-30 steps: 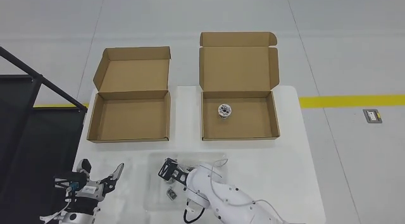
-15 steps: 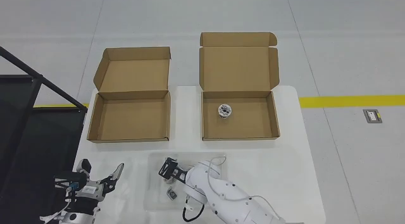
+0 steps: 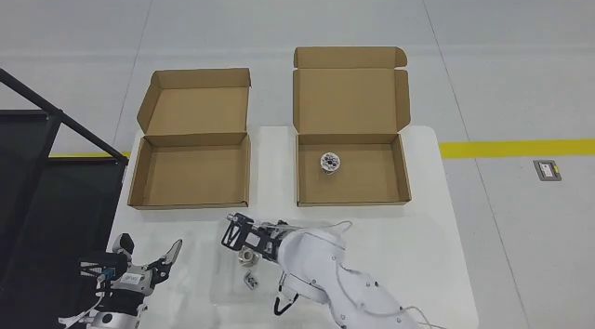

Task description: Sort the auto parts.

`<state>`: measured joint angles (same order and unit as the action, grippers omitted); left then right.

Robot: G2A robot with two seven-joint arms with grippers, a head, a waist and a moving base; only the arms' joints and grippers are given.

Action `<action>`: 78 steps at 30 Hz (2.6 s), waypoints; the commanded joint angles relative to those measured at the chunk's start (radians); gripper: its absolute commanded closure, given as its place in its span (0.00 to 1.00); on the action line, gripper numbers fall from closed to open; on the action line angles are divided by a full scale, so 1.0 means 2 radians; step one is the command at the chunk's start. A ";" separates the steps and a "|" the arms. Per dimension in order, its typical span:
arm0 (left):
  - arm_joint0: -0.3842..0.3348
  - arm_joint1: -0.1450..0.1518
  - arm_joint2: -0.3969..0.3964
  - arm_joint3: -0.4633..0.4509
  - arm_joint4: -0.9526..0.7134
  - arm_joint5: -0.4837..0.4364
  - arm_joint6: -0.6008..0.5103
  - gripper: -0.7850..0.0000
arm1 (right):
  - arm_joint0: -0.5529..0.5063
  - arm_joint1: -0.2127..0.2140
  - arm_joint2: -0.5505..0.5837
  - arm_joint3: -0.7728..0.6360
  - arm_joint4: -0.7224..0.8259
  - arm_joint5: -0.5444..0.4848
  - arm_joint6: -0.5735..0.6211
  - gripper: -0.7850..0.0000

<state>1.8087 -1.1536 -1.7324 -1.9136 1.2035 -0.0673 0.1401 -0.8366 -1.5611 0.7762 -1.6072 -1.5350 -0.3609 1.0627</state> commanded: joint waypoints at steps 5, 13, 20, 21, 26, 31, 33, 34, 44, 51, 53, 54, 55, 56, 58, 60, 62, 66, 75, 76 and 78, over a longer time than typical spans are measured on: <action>0.000 0.000 0.000 0.000 0.000 0.000 0.000 0.00 | -0.046 0.019 0.056 -0.143 -0.085 0.000 -0.041 1.00; 0.000 0.000 0.000 0.000 0.000 0.000 0.000 0.00 | -0.050 0.020 0.062 -0.146 -0.105 0.008 -0.044 1.00; 0.000 0.000 0.000 0.000 0.000 0.000 0.000 0.00 | -0.048 0.016 0.080 -0.113 -0.084 0.070 -0.051 1.00; 0.000 0.000 0.000 0.000 0.000 0.000 0.000 0.00 | -0.038 0.014 0.091 -0.096 -0.076 0.091 -0.053 1.00; 0.000 0.000 0.000 0.000 0.000 0.000 0.000 0.00 | 0.022 0.008 0.139 0.005 -0.073 0.167 -0.070 1.00; 0.000 0.000 0.000 0.000 0.000 0.000 0.000 0.00 | 0.094 0.010 0.186 0.147 -0.047 0.126 -0.061 1.00; 0.000 0.000 0.000 0.000 0.000 0.000 0.000 0.00 | 0.122 0.010 0.192 0.207 -0.037 0.097 -0.049 1.00; 0.000 0.000 0.000 0.000 0.000 0.000 0.000 0.00 | 0.136 0.010 0.193 0.235 -0.036 0.087 -0.043 1.00; 0.000 0.000 0.000 0.000 0.000 0.000 0.000 0.00 | 0.238 -0.006 0.163 0.460 -0.023 0.059 -0.052 1.00; 0.000 0.000 0.000 0.000 0.000 0.000 0.000 0.00 | 0.272 -0.015 0.157 0.548 0.001 0.060 -0.100 0.64; 0.000 0.000 0.000 0.000 0.000 0.000 0.000 0.00 | 0.279 -0.018 0.156 0.565 0.006 0.062 -0.109 0.54; 0.000 0.000 0.000 0.000 0.000 0.000 0.000 0.00 | 0.282 -0.018 0.156 0.572 0.009 0.066 -0.114 0.35; 0.000 0.000 0.000 0.000 0.000 0.000 0.000 0.00 | 0.285 -0.019 0.156 0.577 0.011 0.068 -0.120 0.14; 0.000 0.000 0.000 0.000 0.000 0.000 0.000 0.00 | 0.288 -0.019 0.156 0.581 0.013 0.067 -0.125 0.08; 0.000 0.000 0.000 0.000 0.000 0.000 0.000 0.00 | 0.292 -0.020 0.157 0.586 0.014 0.072 -0.132 0.00; 0.000 0.000 0.000 0.000 0.000 0.000 0.000 0.00 | 0.294 -0.019 0.157 0.584 0.014 0.077 -0.136 0.00; 0.000 0.000 0.000 0.000 0.000 0.000 0.000 0.00 | 0.294 -0.018 0.158 0.574 0.014 0.079 -0.143 0.00; 0.000 0.000 0.000 0.000 0.000 0.000 0.000 0.00 | 0.277 -0.011 0.175 0.506 0.033 0.078 -0.178 0.00; 0.000 0.000 0.000 0.000 0.000 0.000 0.000 0.00 | 0.070 0.024 0.245 0.084 0.050 0.033 -0.195 0.00; 0.000 0.000 0.000 0.000 0.000 0.000 0.000 0.00 | 0.051 0.026 0.245 0.048 0.051 0.022 -0.193 0.00; 0.000 0.000 0.000 0.000 0.000 0.000 0.000 0.00 | 0.024 0.028 0.241 -0.004 0.053 0.003 -0.196 0.00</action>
<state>1.8087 -1.1536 -1.7324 -1.9136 1.2035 -0.0673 0.1401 -0.7623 -1.5058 1.2621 -1.5430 -1.4306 -0.3388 0.6742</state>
